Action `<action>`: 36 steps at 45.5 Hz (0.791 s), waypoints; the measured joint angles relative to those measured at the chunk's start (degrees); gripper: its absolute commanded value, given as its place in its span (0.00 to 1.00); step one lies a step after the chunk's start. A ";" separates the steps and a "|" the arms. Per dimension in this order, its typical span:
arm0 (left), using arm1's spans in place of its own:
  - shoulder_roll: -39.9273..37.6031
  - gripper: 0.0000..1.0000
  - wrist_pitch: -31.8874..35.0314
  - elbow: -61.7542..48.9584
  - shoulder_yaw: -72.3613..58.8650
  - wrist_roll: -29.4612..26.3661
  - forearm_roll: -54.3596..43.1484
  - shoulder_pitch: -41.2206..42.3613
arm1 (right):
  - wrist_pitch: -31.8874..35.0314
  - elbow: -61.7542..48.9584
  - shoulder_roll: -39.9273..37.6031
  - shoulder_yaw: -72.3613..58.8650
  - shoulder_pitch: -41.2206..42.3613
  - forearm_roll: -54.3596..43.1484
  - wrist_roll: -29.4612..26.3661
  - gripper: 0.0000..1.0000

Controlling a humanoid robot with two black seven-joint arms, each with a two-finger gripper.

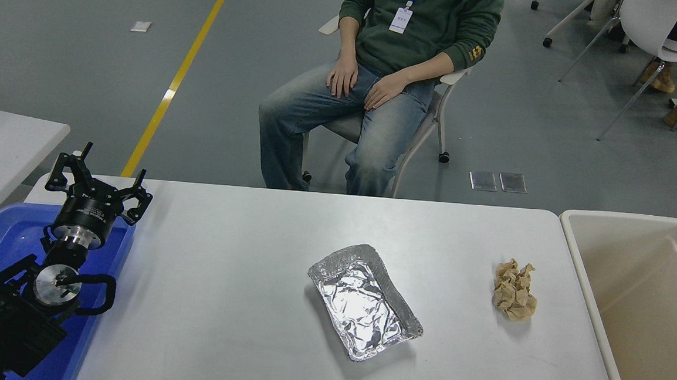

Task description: Clean the table surface

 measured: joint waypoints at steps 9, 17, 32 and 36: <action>0.00 1.00 0.00 0.01 0.00 0.00 0.00 0.00 | 0.71 5.13 -1.19 13.78 0.16 2.47 -0.02 1.00; 0.00 1.00 0.00 0.00 0.00 0.00 -0.01 0.00 | 1.09 15.10 -4.77 23.70 -1.57 3.33 -0.04 1.00; 0.00 1.00 0.00 0.01 0.00 0.00 0.00 0.00 | 6.90 38.26 -14.05 31.90 -7.30 4.01 0.16 1.00; 0.00 1.00 0.00 0.01 0.00 0.00 0.01 0.00 | 8.25 42.25 -15.31 32.58 -8.34 4.07 0.18 1.00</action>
